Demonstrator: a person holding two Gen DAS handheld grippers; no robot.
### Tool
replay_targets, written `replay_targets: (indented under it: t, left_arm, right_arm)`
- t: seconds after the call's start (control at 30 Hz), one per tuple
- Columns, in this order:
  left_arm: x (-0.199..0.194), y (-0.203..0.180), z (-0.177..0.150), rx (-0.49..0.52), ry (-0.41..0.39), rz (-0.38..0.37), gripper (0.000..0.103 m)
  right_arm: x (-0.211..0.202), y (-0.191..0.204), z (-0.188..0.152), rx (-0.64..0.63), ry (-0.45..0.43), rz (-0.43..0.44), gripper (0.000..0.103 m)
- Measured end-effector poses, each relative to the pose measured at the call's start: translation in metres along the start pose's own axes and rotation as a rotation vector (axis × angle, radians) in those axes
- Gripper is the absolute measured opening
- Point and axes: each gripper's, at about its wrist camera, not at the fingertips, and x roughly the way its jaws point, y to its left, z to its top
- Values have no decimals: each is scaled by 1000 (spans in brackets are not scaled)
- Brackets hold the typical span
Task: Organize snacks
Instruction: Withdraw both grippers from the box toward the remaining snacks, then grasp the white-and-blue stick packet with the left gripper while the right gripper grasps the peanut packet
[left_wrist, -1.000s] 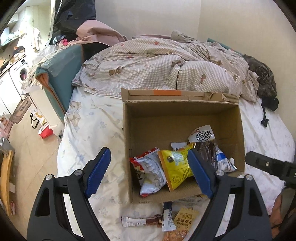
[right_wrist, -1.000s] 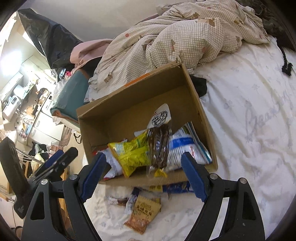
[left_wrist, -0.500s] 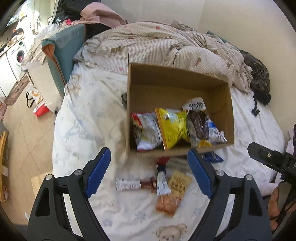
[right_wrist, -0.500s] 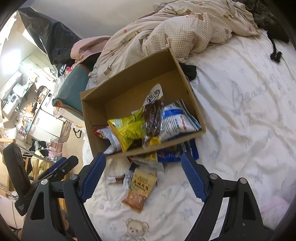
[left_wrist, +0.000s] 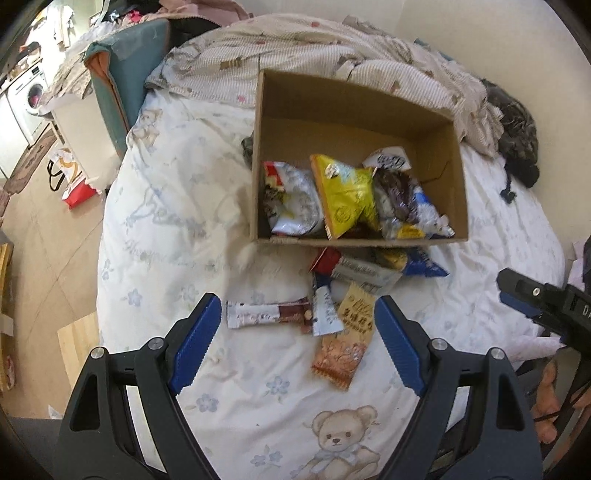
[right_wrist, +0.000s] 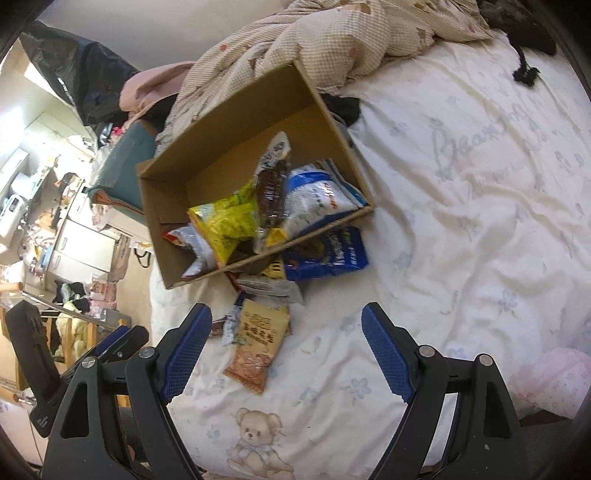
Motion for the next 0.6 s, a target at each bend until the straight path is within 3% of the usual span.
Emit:
replay_targets:
  t: [0.1,0.23,0.33,0.43,0.53,0.6]
  left_arm:
    - [14,4,-4,-15,45,15,95]
    - [38,5,-14,-49,151,-23,95]
    - [60,-7,-25,-14,228,-19,95]
    - [73,-17,-29,20,241,1,95]
    - [81,-16,-22,-17,225,-21,94]
    - [89,-13,-14,-44,221,-40,83]
  right_arm:
    - [3,-11,0,32,7,-25,86]
    - [6,-27,2,100,34,-4,86]
    - [9,-35,3,146,45,3,86]
    - [11,-38,5,161,49,3,86]
    - [10,-37,6,157,46,2,86]
    - [11,-37,6,156,49,1,86]
